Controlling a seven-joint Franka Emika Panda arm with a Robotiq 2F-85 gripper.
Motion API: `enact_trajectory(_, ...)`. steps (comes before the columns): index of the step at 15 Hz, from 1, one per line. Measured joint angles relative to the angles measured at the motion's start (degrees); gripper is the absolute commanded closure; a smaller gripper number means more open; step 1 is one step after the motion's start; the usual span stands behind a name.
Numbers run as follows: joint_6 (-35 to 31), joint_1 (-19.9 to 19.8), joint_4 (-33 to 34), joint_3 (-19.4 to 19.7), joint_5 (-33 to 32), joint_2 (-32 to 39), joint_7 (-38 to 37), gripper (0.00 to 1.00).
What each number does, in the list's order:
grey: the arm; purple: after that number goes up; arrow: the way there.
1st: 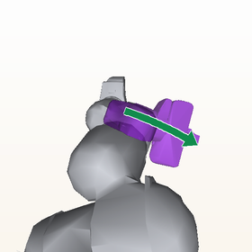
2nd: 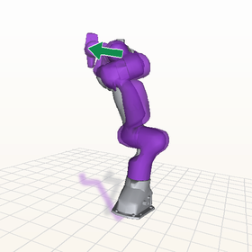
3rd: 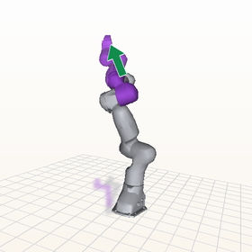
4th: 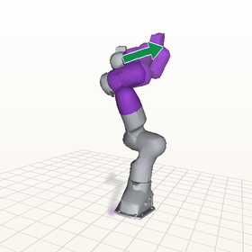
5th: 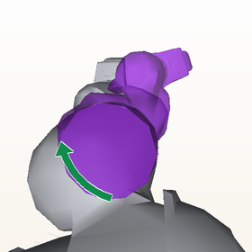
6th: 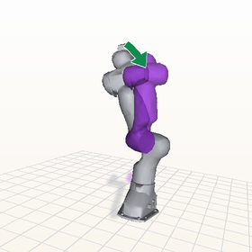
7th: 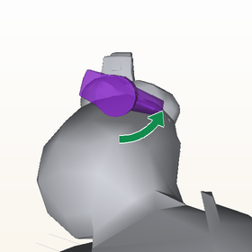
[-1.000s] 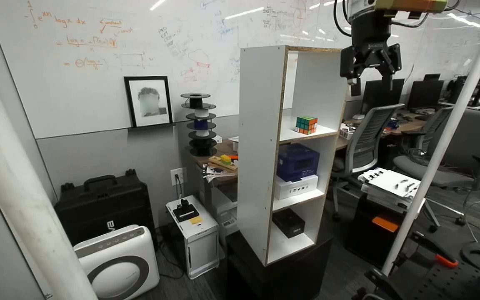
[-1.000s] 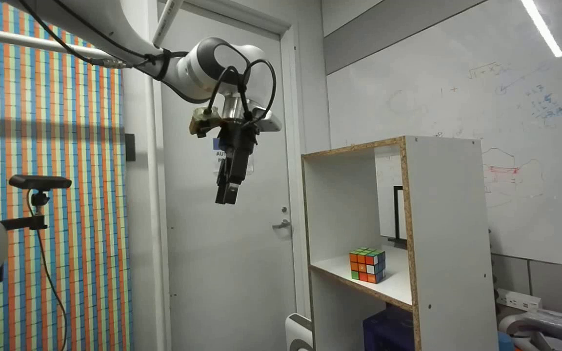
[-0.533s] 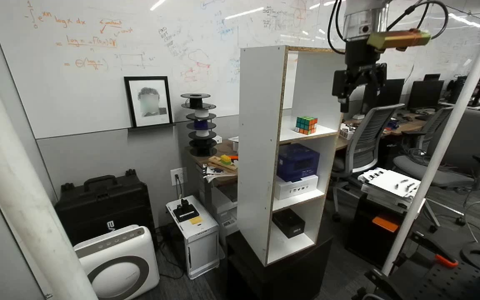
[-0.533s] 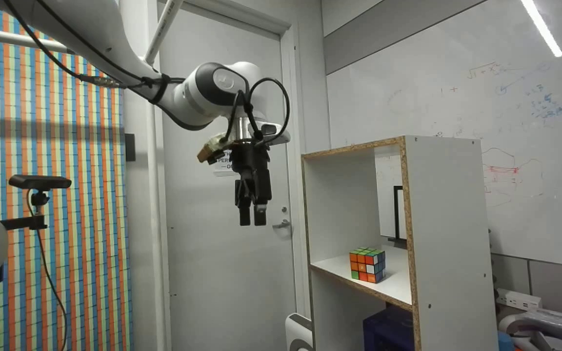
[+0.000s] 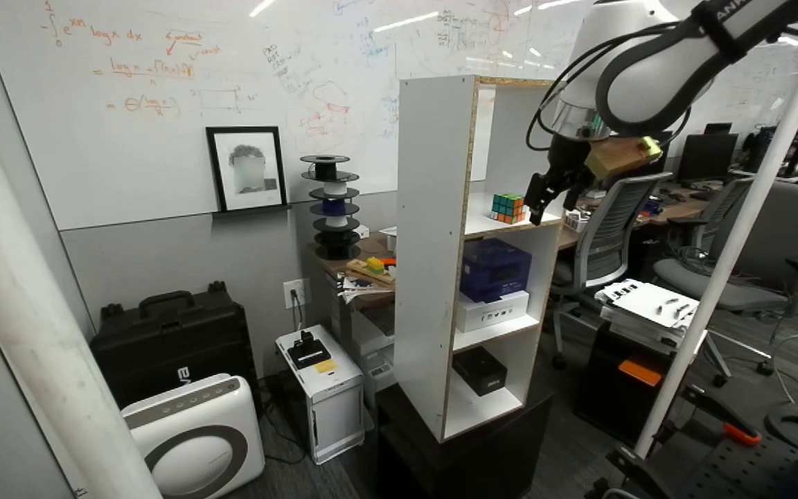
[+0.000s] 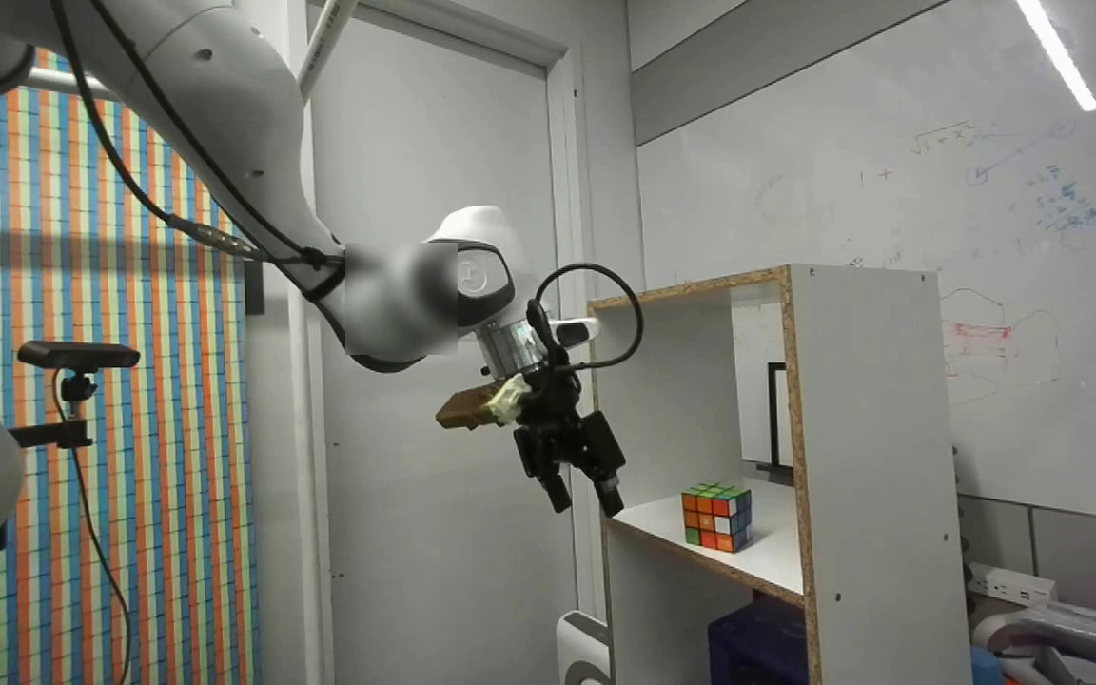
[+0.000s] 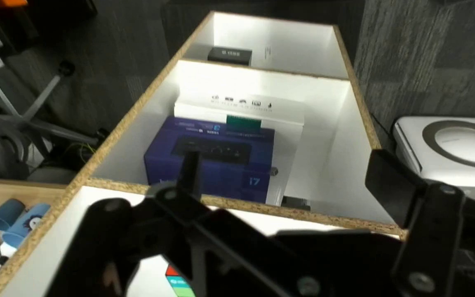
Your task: Pick up the Rubik's cube from the top compartment of the cabinet and put it on top of the cabinet.
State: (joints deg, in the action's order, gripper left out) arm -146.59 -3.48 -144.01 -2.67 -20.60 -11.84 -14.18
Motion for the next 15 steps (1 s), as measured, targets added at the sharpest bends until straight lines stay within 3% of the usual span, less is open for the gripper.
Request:
enact_trajectory(5,-22.2,-3.0,0.1,0.7,-7.5,8.2,-1.4,0.00)
enact_trajectory(9,-27.3,-5.4,1.8,2.2,-15.4,12.6,-4.1,0.00)
enact_trajectory(15,-33.1,-6.8,4.5,5.7,-20.4,14.6,-7.7,0.00)
